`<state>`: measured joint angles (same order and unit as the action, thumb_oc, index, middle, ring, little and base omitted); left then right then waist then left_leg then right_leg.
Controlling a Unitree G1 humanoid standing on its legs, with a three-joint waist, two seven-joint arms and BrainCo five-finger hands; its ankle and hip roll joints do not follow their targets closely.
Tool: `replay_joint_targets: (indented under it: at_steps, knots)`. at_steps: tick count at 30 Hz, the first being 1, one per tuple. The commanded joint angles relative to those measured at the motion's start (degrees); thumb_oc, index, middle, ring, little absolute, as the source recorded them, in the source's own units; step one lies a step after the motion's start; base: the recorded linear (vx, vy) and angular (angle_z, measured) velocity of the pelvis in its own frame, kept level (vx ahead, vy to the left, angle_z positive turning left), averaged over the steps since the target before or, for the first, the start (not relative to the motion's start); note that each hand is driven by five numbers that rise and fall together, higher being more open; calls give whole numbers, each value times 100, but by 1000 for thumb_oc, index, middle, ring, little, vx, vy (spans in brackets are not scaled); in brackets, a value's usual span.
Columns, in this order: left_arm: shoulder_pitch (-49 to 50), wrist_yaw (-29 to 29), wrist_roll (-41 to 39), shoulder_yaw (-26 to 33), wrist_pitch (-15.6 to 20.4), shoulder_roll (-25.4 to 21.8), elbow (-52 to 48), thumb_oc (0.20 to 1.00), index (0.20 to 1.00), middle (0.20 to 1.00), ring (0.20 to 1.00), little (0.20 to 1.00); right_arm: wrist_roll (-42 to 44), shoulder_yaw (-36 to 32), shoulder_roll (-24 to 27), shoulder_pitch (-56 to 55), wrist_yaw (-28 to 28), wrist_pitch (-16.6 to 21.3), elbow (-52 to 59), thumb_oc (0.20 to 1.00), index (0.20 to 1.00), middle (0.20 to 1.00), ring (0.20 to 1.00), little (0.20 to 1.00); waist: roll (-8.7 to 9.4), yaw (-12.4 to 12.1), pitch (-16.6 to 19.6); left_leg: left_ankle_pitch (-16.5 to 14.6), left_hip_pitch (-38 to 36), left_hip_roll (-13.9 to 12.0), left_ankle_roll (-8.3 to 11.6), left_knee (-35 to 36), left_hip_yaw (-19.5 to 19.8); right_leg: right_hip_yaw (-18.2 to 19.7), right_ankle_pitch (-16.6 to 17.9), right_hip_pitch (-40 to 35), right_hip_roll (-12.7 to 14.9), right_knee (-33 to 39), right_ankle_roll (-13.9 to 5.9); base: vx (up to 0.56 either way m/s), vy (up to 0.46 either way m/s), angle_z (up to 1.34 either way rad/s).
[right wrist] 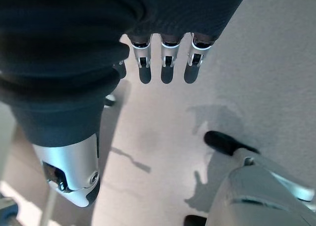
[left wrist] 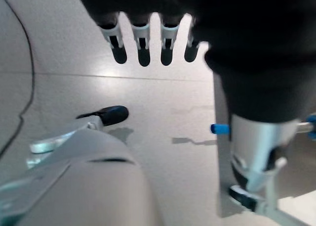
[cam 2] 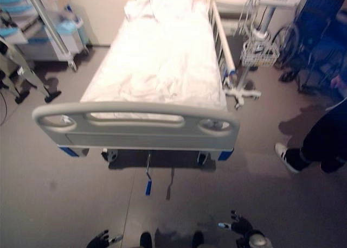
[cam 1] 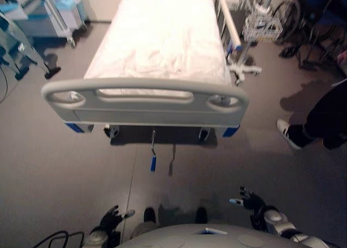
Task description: Raise the hospital bed
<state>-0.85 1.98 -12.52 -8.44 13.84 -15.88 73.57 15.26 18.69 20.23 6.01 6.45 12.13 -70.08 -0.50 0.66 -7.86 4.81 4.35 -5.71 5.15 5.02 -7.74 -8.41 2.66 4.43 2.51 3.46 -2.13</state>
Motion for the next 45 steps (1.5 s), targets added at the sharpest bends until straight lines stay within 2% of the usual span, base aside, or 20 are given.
replay_joint_targets:
  at_steps: [1,8,15,22,28,31,37,38,45]
  knots:
    - [-490,-174,-276,-164,136,-19,28,1000,1000,1000,1000,1000,11,114,76,599,-156,178,193,1000,1000,1000,1000,1000,173,-3,-338,-204,-127,376,-290,-56,-104,144,-24,494,-26,-723,-417,-60,-7,-1]
    - [-990,-359,-469,-349,183,-56,-31,1000,1000,1000,1000,1000,57,269,137,904,-365,306,549,1000,1000,1000,1000,1000,221,75,-665,-59,570,346,-280,-79,-106,213,62,1209,-63,-834,-406,-60,-5,-3]
    - [-1511,-569,-706,-518,239,-82,-206,1000,1000,1000,1000,1000,7,427,261,1230,-620,457,990,1000,1000,1000,1000,1000,257,129,-930,-45,1271,321,-263,-261,-145,251,154,1914,-71,-969,-410,-55,1,-5]
    - [-2237,-889,-984,-622,374,-341,-630,1000,1000,1000,1000,1000,-161,636,444,1553,-912,659,1826,1000,1000,1000,1000,1000,318,270,-1218,-8,2284,317,-243,-543,-171,281,283,2912,-50,-1127,-420,-57,-2,-4]
    - [-2582,-1035,-1188,-633,431,-460,-762,1000,1000,1000,1000,1000,-161,704,469,1782,-1063,741,1971,1000,1000,1000,1000,1000,351,320,-1332,-35,2784,312,-235,-722,-187,319,342,3363,-35,-1175,-416,-6,-2,0]
    - [-2920,-1192,-1368,-581,519,-714,-853,1000,1000,1000,1000,1000,-224,799,500,2017,-1221,850,2230,1000,1000,1000,1000,1000,397,387,-1418,-44,3259,313,-231,-845,-188,357,400,3809,-35,-1226,-422,-26,-12,-2]
    - [-3304,-1286,-1537,-493,513,-1020,-766,1000,1000,1000,1000,1000,-296,909,534,2194,-1330,921,2475,1000,1000,1000,1000,1000,494,491,-1554,-27,3626,302,-227,-831,-212,384,492,4224,-52,-1201,-454,8,-4,1]
    - [-3341,-1305,-1573,-513,527,-1033,-810,1000,1000,1000,1000,1000,-322,924,561,2215,-1353,934,2516,1000,1000,1000,1000,1000,469,473,-1551,-172,3599,285,-191,-814,-156,418,370,4212,-74,-1227,-497,58,-6,0]
    - [-3599,-1412,-1758,-504,599,-1265,-1115,1000,1000,1000,1000,1000,-426,937,675,2213,-1467,1004,2759,1000,1000,1000,1000,1000,519,532,-1705,-139,3942,289,-205,-817,-55,398,463,4492,-52,-1135,-524,2,-17,1]
